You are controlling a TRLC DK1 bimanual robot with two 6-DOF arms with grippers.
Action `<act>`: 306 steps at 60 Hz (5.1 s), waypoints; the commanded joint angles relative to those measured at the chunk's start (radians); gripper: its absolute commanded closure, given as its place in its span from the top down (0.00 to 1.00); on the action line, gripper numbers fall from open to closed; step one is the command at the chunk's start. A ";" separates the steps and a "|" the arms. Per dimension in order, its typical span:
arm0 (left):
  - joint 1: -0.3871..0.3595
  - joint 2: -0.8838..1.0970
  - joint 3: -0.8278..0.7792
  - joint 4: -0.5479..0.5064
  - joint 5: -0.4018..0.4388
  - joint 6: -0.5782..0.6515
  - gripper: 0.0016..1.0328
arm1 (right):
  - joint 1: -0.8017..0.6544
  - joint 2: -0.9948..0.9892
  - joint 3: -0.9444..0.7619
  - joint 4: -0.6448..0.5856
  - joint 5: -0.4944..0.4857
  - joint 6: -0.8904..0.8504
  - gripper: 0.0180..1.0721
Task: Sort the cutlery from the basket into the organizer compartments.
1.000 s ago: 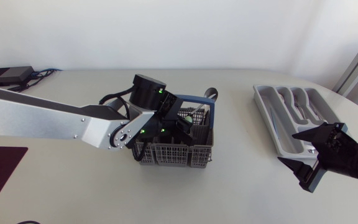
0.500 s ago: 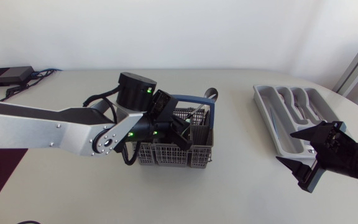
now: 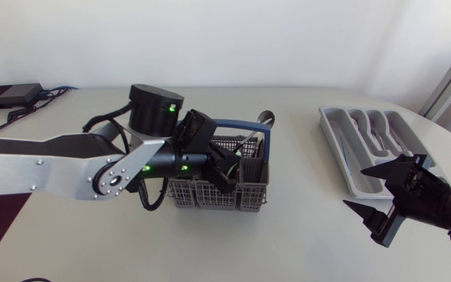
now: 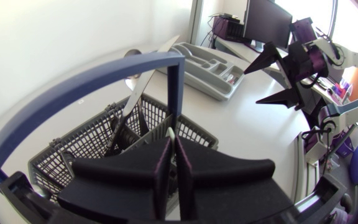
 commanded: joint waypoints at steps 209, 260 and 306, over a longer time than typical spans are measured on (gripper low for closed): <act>0.147 -0.242 0.144 -0.358 -0.051 -0.128 0.83 | -0.267 0.042 -0.023 0.102 -0.058 -0.230 0.06; 0.098 -0.225 0.115 -0.461 -0.188 -0.088 0.83 | -0.596 0.816 0.143 0.809 0.032 -0.594 0.06; 0.091 -0.247 0.112 -0.507 -0.188 -0.076 0.83 | -0.536 0.889 0.058 0.907 0.108 -0.723 0.53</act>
